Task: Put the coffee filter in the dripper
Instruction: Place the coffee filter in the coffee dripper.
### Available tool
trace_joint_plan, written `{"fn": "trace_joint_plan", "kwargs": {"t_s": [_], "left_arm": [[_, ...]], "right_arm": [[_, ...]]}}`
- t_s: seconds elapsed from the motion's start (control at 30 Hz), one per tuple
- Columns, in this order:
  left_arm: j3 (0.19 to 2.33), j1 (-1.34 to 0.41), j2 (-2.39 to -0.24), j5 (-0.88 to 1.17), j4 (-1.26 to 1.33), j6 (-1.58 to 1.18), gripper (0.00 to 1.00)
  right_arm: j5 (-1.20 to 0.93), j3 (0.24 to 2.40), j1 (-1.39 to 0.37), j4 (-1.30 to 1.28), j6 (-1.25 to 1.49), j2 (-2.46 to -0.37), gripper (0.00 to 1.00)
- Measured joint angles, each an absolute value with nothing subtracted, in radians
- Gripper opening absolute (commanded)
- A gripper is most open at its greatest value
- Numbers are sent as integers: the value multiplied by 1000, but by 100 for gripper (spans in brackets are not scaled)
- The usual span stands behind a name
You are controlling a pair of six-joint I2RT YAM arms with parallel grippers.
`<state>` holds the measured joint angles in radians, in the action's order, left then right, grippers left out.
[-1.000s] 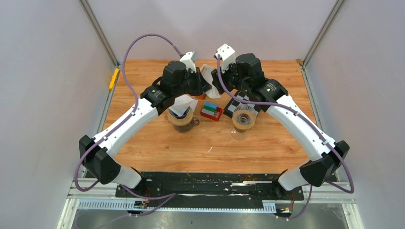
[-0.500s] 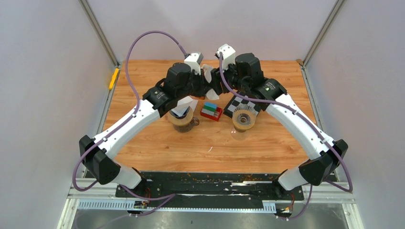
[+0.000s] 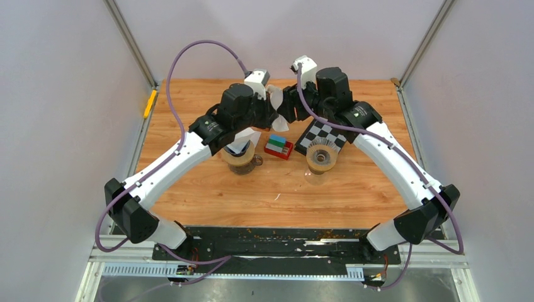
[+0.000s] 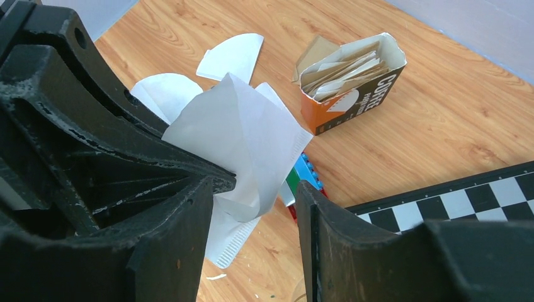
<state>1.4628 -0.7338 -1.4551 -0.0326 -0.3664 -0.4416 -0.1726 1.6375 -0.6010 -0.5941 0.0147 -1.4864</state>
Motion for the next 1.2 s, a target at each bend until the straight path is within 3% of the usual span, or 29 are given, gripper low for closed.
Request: {"fn": "trace_joint_plan", "kwargs": {"t_s": [0.53,0.93,1.2], "left_arm": [[1464,-750,-1455,-44,-371,-421,0],[1485,-760,-1462,-62,-382,-410,0],[1509,-760,-1465,-94,-393,-389,0]], "right_arm": [[-283,1660,-572,-594,88,-1486,54],[-236,1662,-568,-595,76,-1486,46],[-173,1662,-570,-598,17,-1479,45]]}}
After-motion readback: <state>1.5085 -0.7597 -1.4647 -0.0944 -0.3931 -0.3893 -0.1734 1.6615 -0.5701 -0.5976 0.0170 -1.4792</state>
